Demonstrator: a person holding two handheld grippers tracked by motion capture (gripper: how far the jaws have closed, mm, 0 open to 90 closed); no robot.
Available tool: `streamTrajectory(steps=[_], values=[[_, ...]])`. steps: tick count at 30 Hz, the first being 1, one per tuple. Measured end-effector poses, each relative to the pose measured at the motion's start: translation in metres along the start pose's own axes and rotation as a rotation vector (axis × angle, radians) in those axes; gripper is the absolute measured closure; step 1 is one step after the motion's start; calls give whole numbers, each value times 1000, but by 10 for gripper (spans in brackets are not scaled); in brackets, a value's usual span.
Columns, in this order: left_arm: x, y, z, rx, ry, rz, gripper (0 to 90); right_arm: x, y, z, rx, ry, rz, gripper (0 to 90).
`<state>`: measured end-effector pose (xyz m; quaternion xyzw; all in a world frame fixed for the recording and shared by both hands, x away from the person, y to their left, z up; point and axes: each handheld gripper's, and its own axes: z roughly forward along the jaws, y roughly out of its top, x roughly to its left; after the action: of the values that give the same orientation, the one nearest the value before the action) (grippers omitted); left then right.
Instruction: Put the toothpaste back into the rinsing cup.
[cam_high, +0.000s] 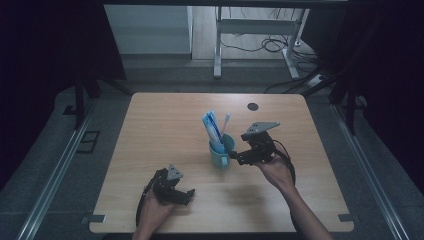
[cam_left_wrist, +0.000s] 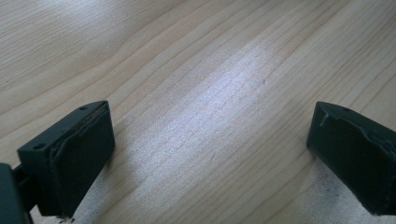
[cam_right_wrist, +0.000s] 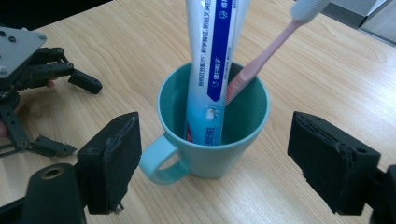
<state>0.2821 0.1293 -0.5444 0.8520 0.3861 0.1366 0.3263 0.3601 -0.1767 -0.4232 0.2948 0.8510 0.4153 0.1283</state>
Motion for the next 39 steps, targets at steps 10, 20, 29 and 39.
streamTrajectory(steps=[10, 20, 29, 39], values=[[0, 0, 0, 0, 0, 1, 10, -4, -6, -9, -3, -13, 7, 135], [0, 0, 0, 0, 0, 1, 10, -3, -15, -16, 11, -29, -7, 115], [0, 0, 0, -2, 0, 0, 10, -2, -24, -19, 50, -44, -27, 70], [0, 0, 0, -1, 0, 1, 10, 0, -36, -24, 74, -53, -32, 26]])
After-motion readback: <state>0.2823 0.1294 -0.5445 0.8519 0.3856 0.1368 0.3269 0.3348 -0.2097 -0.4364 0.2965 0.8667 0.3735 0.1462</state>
